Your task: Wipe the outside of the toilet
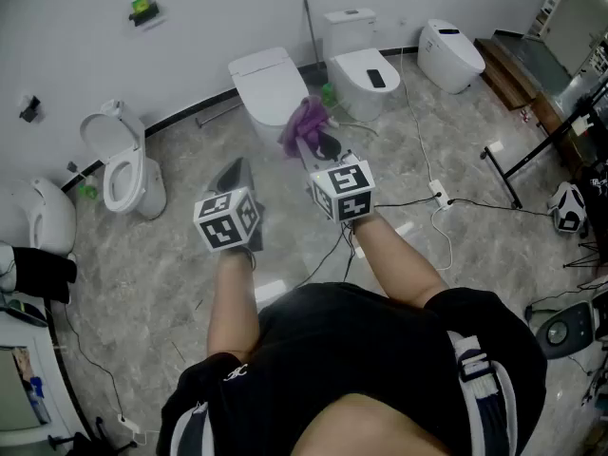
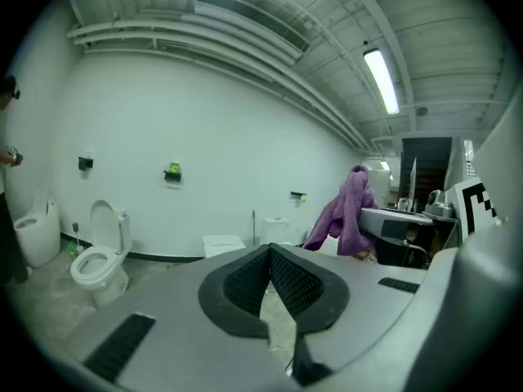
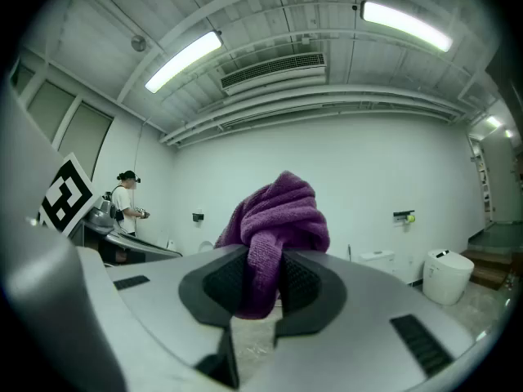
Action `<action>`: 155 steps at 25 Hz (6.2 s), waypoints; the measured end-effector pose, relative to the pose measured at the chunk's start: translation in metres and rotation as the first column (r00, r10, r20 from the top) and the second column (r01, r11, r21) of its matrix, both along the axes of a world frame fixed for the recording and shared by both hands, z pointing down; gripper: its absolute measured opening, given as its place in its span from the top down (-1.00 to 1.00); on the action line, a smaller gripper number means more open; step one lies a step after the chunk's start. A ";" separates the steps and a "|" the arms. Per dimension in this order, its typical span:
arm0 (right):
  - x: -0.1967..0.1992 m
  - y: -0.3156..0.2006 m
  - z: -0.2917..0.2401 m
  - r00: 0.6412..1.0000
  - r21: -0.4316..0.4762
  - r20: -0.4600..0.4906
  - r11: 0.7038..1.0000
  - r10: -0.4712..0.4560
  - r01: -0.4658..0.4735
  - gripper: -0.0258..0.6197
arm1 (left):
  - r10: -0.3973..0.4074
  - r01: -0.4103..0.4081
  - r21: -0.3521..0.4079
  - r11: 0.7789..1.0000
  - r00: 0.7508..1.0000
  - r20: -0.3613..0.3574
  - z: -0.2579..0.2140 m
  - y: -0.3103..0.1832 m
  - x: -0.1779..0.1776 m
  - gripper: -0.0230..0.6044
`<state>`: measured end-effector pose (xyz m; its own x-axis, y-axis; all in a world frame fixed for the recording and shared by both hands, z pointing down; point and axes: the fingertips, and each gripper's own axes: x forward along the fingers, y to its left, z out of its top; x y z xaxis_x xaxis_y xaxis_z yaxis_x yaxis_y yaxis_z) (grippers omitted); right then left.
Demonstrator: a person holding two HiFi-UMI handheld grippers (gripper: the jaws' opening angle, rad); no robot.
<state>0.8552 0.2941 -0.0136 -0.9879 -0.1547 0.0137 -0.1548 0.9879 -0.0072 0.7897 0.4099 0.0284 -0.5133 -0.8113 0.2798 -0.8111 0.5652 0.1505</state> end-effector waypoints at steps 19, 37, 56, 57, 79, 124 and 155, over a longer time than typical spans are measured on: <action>-0.051 0.039 0.005 0.999 -0.029 0.030 1.000 0.012 -0.011 0.67 | -0.016 0.016 -0.031 0.999 1.000 0.019 0.009 0.046 -0.054 0.90; -0.110 0.029 0.027 0.999 -0.116 0.022 0.993 0.039 -0.036 0.67 | 0.035 -0.036 -0.024 0.999 0.999 -0.011 0.030 0.034 -0.116 0.90; -0.273 -0.146 0.028 0.999 -0.116 0.023 0.992 -0.047 0.050 0.67 | -0.031 0.033 -0.082 0.996 0.999 0.020 0.021 -0.133 -0.272 0.90; -0.279 -0.159 0.029 0.999 -0.121 0.019 0.991 -0.049 0.051 0.67 | -0.029 0.031 -0.086 0.996 0.999 0.022 0.020 -0.146 -0.278 0.90; -0.418 -0.310 0.075 0.983 -0.149 -0.059 0.975 -0.173 0.162 0.67 | -0.116 0.111 -0.116 0.987 0.993 -0.034 0.061 -0.293 -0.416 0.90; -1.095 -0.409 0.442 0.683 -0.230 -0.503 0.843 -0.530 0.486 0.67 | -0.269 0.178 -0.265 0.948 0.892 -0.364 0.380 -0.397 -1.002 0.90; -1.193 -0.478 0.648 0.436 -0.238 -0.816 0.908 -0.379 0.344 0.70 | -0.297 0.141 -0.368 0.919 0.862 -0.411 0.485 -0.408 -1.005 0.90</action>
<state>-0.3382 -0.1840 0.6349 -0.4727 0.2317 0.8502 0.2667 0.9572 -0.1125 -0.2148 0.0015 0.5131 -0.4210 -0.5207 0.7427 -0.5459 0.7994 0.2509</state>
